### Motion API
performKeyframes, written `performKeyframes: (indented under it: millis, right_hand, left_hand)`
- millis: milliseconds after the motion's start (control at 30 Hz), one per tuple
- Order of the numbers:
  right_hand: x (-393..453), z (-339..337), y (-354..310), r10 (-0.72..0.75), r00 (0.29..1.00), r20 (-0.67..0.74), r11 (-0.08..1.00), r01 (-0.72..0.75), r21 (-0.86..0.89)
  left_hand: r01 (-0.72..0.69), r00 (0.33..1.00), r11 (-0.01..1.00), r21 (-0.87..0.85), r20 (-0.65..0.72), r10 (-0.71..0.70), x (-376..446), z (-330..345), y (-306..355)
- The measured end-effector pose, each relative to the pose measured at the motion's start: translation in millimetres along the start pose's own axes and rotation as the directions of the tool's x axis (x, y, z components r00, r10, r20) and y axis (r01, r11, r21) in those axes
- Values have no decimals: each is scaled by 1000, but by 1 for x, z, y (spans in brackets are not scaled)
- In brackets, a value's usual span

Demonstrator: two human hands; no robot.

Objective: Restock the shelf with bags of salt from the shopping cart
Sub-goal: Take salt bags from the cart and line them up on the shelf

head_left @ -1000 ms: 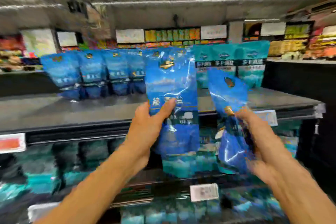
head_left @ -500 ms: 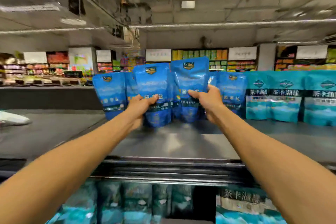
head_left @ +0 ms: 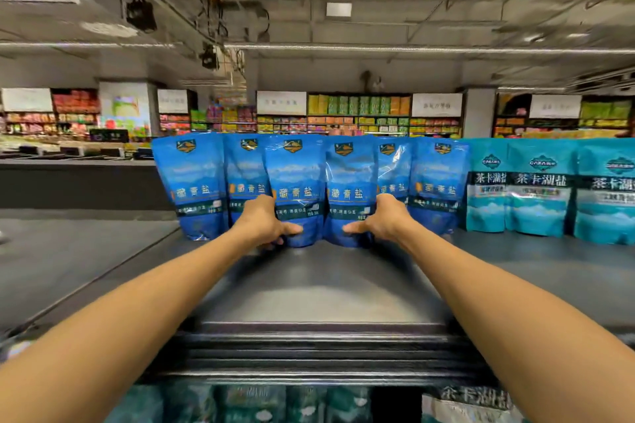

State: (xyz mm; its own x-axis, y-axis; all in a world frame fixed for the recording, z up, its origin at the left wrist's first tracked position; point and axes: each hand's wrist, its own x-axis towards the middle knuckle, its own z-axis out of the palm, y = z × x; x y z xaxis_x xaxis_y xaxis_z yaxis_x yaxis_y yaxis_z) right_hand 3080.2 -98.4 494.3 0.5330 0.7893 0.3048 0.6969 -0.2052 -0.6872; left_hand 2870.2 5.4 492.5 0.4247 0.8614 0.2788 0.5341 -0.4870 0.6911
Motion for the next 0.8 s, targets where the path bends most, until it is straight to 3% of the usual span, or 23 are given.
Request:
performKeyframes:
  millis: [133, 433, 600, 700, 800]
  right_hand:
    - [4, 7, 1, -41, 997, -71, 999, 41, -5]
    - [9, 11, 0, 61, 994, -96, 989, -74, -132]
    - [3, 1, 1, 32, 997, -68, 989, -42, -143]
    - [-12, -18, 2, 33, 998, -51, 983, -42, -181]
    - [-46, -45, 7, -64, 996, -54, 998, 64, -10]
  left_hand:
    - [87, 995, 989, -122, 53, -81, 8, 4, 5]
    - [189, 982, 963, -192, 25, -187, 13, 0, 7]
    - [58, 998, 992, 111, 4, -58, -5, -8, 11]
    - [-82, 986, 917, 391, -104, 132, -28, -17, 20]
    - [-185, 944, 916, 355, -194, 266, -54, -20, 33]
